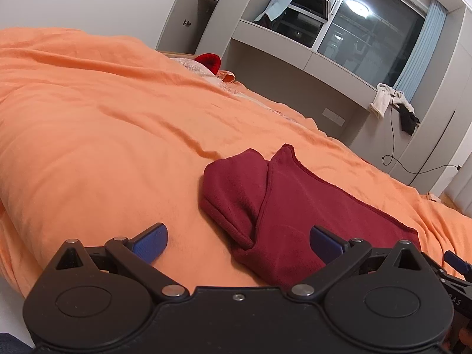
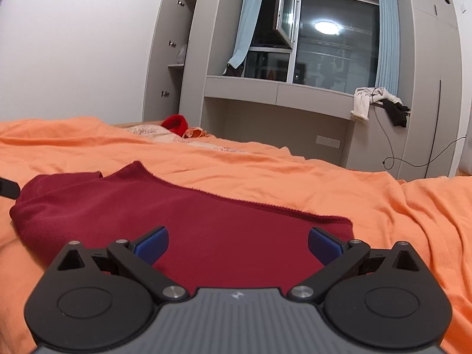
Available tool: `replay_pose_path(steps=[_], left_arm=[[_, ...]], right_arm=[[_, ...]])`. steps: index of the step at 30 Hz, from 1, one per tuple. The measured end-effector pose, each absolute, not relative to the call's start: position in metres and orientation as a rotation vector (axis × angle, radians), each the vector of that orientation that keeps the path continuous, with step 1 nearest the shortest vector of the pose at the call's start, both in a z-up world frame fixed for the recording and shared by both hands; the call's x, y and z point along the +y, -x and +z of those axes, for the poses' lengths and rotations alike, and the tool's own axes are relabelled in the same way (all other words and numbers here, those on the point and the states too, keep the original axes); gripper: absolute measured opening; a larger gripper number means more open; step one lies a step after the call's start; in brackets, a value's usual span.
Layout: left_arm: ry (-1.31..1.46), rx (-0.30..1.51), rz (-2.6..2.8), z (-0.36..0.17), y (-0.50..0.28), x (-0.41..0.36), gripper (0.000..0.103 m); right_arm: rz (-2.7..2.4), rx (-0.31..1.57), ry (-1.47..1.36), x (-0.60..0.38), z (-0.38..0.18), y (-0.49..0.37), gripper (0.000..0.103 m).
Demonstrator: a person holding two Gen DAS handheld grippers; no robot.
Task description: Fold small clothes
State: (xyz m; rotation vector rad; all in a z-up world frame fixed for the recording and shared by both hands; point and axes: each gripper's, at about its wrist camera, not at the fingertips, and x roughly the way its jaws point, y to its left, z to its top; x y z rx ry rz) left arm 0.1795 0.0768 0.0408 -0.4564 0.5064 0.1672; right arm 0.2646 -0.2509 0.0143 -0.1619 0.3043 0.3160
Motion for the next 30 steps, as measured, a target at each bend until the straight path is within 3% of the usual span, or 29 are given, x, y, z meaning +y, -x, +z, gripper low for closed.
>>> replay_pose_path(steps=[9,24,30], left_arm=[[0.421,0.516,0.175,0.04,-0.179,0.072,0.102],[0.429,0.499,0.045,0.04,-0.178,0.056,0.102],[0.301,0.451,-0.101,0.04,-0.17,0.023,0.102]], right_arm=[[0.328,0.391,0.274,-0.226,-0.015,-0.265,0.103],[0.362,0.465,0.159,-0.244,-0.015,-0.274,0.103],[0.37,0.479,0.138,-0.246,-0.016,-0.276,0.103]])
